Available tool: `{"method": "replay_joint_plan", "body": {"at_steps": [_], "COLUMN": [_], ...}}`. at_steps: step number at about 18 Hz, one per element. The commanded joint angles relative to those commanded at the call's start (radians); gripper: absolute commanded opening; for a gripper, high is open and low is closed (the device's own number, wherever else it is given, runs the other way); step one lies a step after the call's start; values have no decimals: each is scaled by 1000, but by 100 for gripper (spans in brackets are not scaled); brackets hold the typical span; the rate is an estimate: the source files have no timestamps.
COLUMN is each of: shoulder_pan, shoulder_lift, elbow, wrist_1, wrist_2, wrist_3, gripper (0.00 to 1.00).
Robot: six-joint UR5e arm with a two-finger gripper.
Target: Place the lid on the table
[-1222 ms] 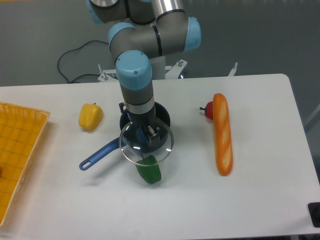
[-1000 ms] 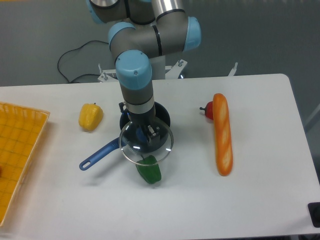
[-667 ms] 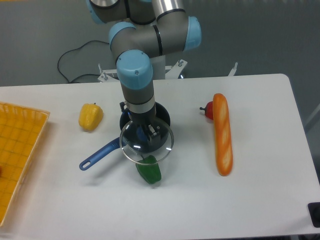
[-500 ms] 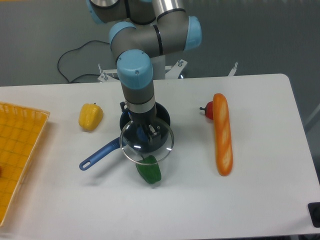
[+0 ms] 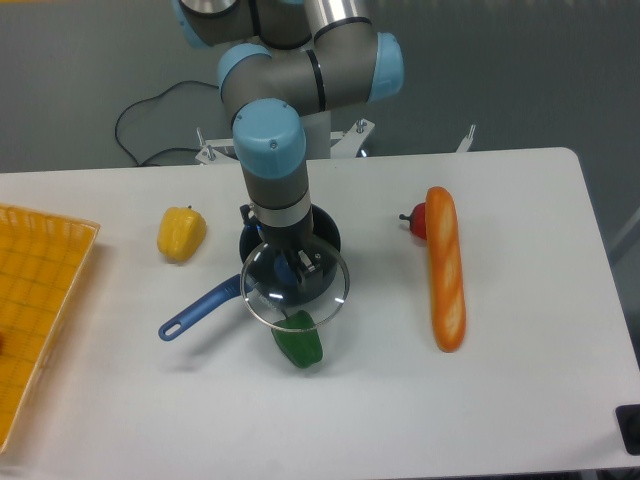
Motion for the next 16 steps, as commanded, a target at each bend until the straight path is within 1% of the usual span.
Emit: {"method": "replay_joint_plan", "body": {"at_steps": [5, 9, 16], "shoulder_pan": [17, 20, 21], "shoulder_lift": [-2, -26, -40], "elbow": [5, 15, 40], "wrist_1": [2, 3, 2], "wrist_2": [0, 3, 12], "wrist_3": [8, 5, 5], "gripper": [63, 63, 63]}}
